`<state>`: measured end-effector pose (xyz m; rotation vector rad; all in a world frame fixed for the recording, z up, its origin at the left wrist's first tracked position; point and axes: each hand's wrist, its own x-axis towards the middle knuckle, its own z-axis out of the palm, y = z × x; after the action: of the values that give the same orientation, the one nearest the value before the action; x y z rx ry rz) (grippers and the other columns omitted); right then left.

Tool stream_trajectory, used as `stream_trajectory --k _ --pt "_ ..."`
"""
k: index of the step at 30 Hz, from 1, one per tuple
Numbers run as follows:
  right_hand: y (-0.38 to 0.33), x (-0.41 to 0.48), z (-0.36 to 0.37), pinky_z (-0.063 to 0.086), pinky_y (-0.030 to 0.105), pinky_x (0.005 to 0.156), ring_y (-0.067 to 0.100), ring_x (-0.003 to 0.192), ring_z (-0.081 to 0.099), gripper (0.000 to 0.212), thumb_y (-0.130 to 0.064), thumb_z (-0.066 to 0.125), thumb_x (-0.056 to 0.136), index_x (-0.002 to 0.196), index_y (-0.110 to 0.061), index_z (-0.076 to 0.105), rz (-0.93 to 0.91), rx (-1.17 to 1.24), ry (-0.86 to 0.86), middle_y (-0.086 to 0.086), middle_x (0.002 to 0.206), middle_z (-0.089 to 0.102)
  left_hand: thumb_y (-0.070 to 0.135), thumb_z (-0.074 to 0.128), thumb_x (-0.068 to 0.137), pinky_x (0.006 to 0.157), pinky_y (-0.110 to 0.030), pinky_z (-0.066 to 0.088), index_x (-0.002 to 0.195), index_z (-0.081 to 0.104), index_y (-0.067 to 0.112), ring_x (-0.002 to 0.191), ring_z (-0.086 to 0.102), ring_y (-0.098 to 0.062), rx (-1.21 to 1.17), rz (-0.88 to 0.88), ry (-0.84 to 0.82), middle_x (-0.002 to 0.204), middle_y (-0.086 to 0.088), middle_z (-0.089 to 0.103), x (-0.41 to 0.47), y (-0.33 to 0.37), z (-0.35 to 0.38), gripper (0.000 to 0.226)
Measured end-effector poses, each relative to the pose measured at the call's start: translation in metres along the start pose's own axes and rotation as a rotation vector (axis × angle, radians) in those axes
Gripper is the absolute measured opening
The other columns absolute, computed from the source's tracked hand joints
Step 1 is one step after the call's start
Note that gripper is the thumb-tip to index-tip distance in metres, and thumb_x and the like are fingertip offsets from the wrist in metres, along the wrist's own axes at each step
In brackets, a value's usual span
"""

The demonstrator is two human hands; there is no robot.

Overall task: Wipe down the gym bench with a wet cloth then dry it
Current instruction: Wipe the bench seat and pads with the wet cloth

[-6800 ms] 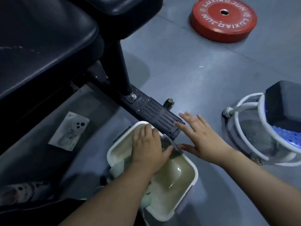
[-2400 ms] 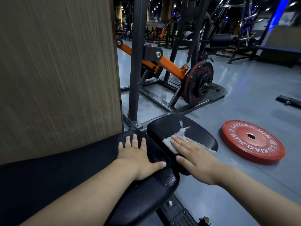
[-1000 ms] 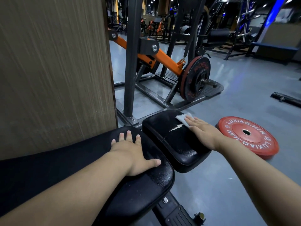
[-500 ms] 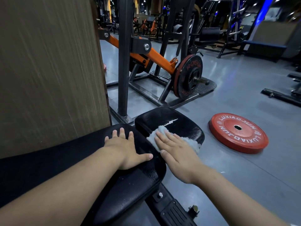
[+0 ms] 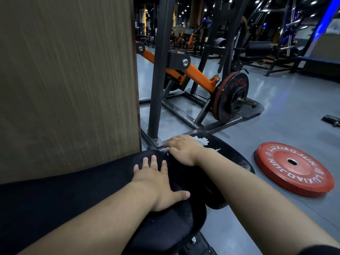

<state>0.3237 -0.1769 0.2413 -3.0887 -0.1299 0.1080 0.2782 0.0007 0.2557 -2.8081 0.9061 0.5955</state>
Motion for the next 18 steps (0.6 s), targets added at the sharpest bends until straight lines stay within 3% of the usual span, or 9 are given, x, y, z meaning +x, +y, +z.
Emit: stream_trajectory --k 4,8,15,18 --pt "0.004 0.003 -0.001 0.031 0.038 0.106 0.026 0.121 0.047 0.061 -0.043 0.015 0.09 0.129 -0.018 0.055 0.007 -0.028 0.002 0.008 0.13 0.057 0.091 0.029 0.074 0.121 -0.053 -0.001 0.155 -0.014 0.019 0.149 -0.018 -0.035 -0.004 0.007 0.006 0.161 -0.015 -0.022 0.0 -0.001 0.002 0.116" --pt "0.018 0.013 -0.006 0.032 0.038 0.104 0.029 0.122 0.048 0.044 -0.035 0.024 0.102 0.124 -0.015 0.057 0.139 0.042 -0.013 0.011 0.131 0.057 0.091 0.028 0.075 0.122 -0.053 -0.001 0.154 -0.015 0.019 0.149 -0.019 -0.035 -0.005 0.007 0.003 0.16 -0.014 -0.024 -0.001 -0.001 0.002 0.116" --pt "0.052 0.01 -0.018 0.032 0.038 0.096 0.03 0.127 0.045 0.048 -0.037 0.021 0.101 0.126 -0.016 0.057 0.326 -0.005 -0.018 0.01 0.139 0.053 0.092 0.026 0.074 0.122 -0.053 -0.002 0.154 -0.017 0.02 0.148 -0.021 -0.034 -0.002 0.008 0.009 0.16 -0.014 -0.025 0.0 -0.002 0.005 0.116" --pt "0.069 0.006 -0.012 0.034 0.044 0.103 0.033 0.126 0.044 0.051 -0.042 0.02 0.099 0.129 -0.02 0.054 0.386 0.001 0.003 0.01 0.14 0.051 0.092 0.025 0.074 0.121 -0.053 -0.002 0.154 -0.017 0.019 0.148 -0.021 -0.034 0.004 0.007 0.008 0.159 -0.014 -0.025 0.0 -0.002 0.006 0.115"
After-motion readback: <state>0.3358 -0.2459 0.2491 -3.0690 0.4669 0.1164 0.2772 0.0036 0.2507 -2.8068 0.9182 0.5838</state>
